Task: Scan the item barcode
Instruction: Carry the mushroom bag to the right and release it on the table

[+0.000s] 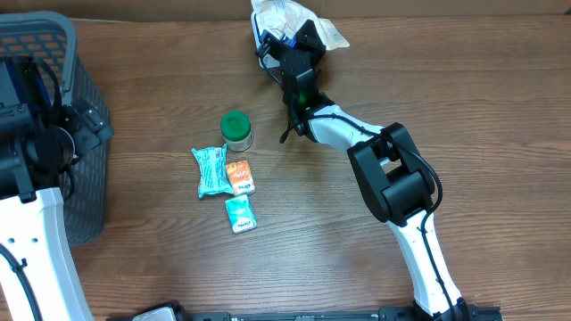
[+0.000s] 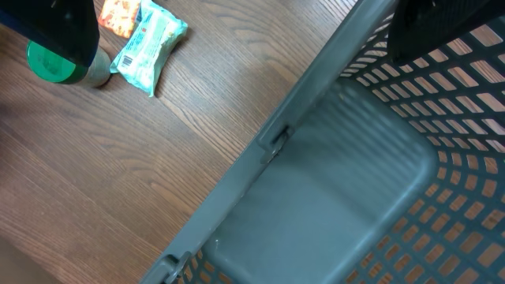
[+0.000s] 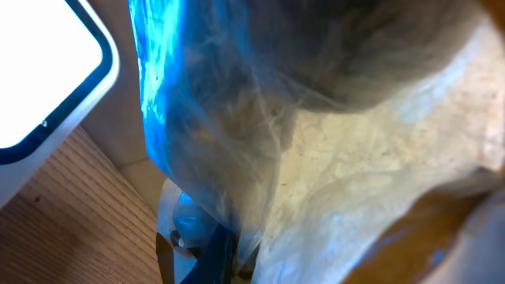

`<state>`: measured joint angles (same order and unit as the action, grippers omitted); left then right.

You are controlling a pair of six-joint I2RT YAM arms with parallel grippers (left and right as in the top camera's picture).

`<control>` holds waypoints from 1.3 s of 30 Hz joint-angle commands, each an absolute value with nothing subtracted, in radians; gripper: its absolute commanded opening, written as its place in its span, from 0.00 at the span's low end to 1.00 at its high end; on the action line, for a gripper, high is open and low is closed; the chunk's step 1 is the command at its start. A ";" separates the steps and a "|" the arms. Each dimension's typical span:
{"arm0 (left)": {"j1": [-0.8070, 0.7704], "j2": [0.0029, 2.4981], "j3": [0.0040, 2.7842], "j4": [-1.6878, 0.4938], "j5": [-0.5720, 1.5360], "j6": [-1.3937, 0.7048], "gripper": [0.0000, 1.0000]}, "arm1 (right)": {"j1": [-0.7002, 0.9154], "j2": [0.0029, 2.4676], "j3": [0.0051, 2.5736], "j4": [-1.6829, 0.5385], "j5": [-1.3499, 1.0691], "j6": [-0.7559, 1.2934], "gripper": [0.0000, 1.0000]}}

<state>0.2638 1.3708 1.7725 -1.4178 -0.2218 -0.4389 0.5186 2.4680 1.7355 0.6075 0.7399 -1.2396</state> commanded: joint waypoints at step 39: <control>0.268 1.373 1.787 -1.417 -0.238 -0.442 0.99 | -0.227 1.556 1.558 -1.140 -0.590 0.191 0.04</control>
<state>0.2638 1.3708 1.7725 -1.4178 -0.2218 -0.4389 -0.1661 1.5425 1.6238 -1.1549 -0.4839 0.1650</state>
